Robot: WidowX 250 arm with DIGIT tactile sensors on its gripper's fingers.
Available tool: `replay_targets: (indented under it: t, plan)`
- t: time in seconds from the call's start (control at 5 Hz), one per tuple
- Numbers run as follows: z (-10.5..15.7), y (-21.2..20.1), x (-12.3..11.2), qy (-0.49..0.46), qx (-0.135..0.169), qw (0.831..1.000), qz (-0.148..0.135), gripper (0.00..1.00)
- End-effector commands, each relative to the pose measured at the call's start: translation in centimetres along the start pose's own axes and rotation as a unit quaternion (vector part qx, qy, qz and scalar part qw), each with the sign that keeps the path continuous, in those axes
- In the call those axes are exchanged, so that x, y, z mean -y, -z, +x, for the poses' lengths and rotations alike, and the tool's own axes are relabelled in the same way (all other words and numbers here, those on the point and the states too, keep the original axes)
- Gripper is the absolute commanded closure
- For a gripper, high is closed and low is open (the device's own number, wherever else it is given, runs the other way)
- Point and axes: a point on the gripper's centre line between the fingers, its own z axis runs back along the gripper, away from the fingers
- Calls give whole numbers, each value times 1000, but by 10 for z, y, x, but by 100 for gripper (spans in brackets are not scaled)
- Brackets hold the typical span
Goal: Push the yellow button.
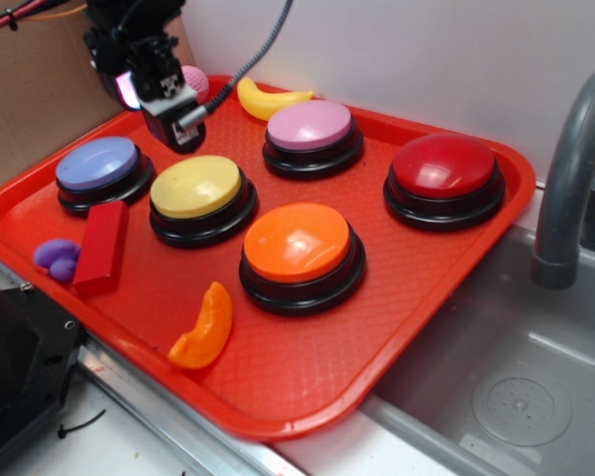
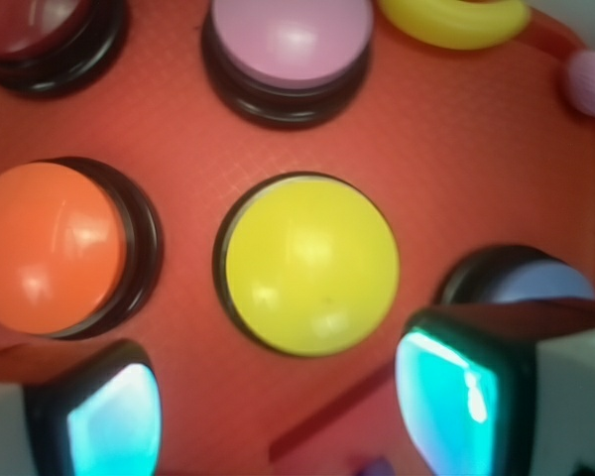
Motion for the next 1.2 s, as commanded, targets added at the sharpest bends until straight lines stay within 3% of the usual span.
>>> replay_targets:
  t: [0.0, 0.2, 0.8, 1.0]
  plan:
    - [10, 28, -12, -19, 22, 1000, 4, 0]
    - [14, 42, -20, -11, 21, 1000, -9, 0]
    - [20, 51, -21, -9, -12, 1000, 7, 0]
    - [21, 44, -21, -10, -5, 1000, 7, 0]
